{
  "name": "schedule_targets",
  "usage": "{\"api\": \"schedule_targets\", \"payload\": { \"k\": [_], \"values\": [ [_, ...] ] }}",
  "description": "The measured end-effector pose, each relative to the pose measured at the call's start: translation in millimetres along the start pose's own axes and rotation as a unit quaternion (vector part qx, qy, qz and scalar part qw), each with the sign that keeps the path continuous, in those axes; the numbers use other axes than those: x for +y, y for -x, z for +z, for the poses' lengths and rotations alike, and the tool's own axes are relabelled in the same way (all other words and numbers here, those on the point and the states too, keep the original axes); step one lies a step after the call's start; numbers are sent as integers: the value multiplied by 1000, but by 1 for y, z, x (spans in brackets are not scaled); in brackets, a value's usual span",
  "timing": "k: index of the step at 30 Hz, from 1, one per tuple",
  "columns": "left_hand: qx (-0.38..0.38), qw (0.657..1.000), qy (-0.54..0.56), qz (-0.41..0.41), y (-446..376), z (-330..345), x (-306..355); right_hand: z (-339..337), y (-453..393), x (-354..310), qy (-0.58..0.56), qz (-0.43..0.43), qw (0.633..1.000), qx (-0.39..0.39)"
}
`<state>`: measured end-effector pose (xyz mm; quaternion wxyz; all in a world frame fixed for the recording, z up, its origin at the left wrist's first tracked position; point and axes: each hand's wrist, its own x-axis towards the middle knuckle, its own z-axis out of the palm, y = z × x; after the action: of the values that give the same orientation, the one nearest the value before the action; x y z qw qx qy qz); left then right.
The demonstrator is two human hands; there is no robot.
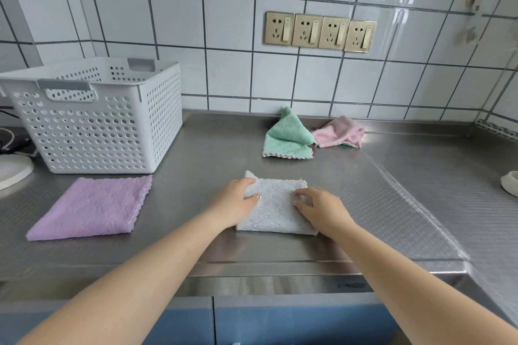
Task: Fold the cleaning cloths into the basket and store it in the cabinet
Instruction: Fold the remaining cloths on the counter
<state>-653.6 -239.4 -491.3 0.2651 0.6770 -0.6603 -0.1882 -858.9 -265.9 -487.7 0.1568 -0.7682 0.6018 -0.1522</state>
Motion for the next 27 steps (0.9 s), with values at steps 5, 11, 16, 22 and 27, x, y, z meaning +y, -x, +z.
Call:
{"api": "schedule_targets", "payload": {
  "k": [5,11,16,22,27],
  "values": [
    [47,960,275,-30,0,-2,7,0,2,-2,-84,-4,996,41],
    [68,856,501,-104,5,-22,0,-2,4,-25,-335,20,940,63],
    [65,810,568,-129,27,-73,-27,11,0,-70,-515,48,850,-100],
    [98,889,432,-114,51,-155,-93,37,-13,-165,-532,0,822,-203],
    [131,947,266,-125,66,-195,-151,68,-21,-235,-492,-28,842,-222]
  ]
}}
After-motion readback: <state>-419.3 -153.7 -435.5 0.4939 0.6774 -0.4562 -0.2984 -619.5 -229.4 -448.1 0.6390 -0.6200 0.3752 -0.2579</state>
